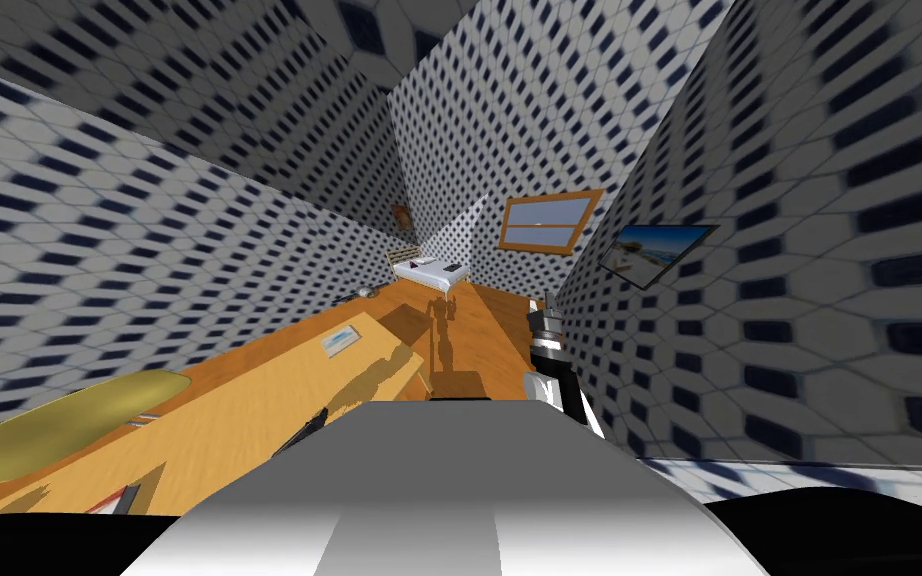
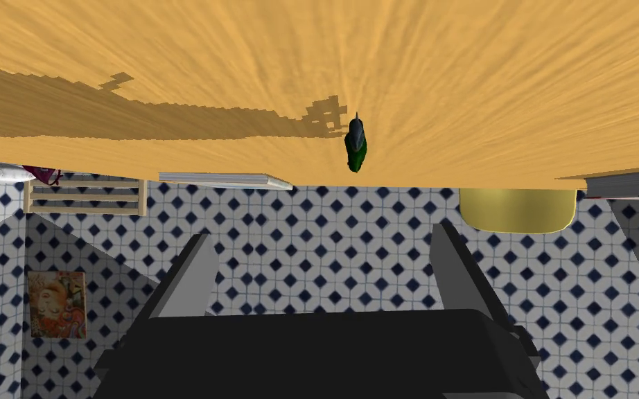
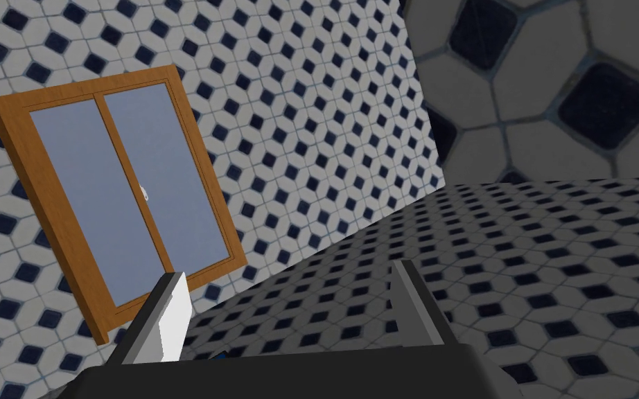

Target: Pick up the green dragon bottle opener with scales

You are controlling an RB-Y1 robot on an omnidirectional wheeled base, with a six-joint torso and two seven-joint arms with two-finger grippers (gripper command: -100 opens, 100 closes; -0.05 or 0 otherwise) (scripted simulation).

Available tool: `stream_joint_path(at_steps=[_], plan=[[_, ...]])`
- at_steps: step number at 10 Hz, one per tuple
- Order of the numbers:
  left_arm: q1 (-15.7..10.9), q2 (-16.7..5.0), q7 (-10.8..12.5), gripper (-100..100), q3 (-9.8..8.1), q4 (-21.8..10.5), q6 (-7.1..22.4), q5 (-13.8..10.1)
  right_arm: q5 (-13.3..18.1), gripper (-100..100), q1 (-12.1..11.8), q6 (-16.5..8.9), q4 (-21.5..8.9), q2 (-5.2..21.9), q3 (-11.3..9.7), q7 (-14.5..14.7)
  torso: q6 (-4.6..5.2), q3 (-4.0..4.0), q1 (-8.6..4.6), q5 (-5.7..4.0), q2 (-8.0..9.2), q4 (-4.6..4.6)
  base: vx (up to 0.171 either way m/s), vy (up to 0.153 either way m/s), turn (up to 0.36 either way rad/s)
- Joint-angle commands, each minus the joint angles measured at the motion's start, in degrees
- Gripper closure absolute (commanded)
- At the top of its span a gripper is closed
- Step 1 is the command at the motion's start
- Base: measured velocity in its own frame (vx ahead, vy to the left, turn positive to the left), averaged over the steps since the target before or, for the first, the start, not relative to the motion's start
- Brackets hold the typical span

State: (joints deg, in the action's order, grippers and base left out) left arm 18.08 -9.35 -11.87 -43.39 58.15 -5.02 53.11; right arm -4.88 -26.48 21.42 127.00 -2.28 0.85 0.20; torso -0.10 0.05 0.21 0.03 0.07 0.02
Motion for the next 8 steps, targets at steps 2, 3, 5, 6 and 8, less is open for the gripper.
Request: stream_joint_path(at_steps=[2,3,5,6,8], plan=[[-1.22,-0.09,-0.56,-100,-2.14,-3.06,-0.30,1.27,0.00,0,0.00,0.00,0.00,0.00,0.00,0.00,0.01,0.01,-0.02,0.00,0.02,0.00,-0.014,0.029,-0.084],[-1.77,-0.34,-0.50,-100,-3.05,-4.77,-0.05,2.13,0.00,0,0.00,0.00,0.00,0.00,0.00,0.00,0.00,0.00,-0.07,-0.01,0.00,0.00,-0.007,0.019,-0.107],[-2.24,-0.62,-0.46,-100,-3.85,-6.27,0.17,2.89,0.00,0,0.00,0.00,0.00,0.00,0.00,0.00,0.01,0.00,-0.07,-0.02,0.00,0.00,-0.008,0.026,-0.097],[-2.64,-0.93,-0.43,-100,-4.53,-7.52,0.35,3.55,0.00,0,0.00,0.00,0.00,0.00,0.00,0.00,-0.01,-0.01,-0.07,-0.01,-0.02,0.00,-0.003,0.020,-0.070],[-3.34,-1.71,-0.40,-100,-5.80,-9.80,0.69,4.78,0.00,0,0.00,0.00,0.00,0.00,0.00,0.00,0.00,-0.02,-0.08,-0.02,-0.03,-0.01,-0.008,0.024,-0.116]])
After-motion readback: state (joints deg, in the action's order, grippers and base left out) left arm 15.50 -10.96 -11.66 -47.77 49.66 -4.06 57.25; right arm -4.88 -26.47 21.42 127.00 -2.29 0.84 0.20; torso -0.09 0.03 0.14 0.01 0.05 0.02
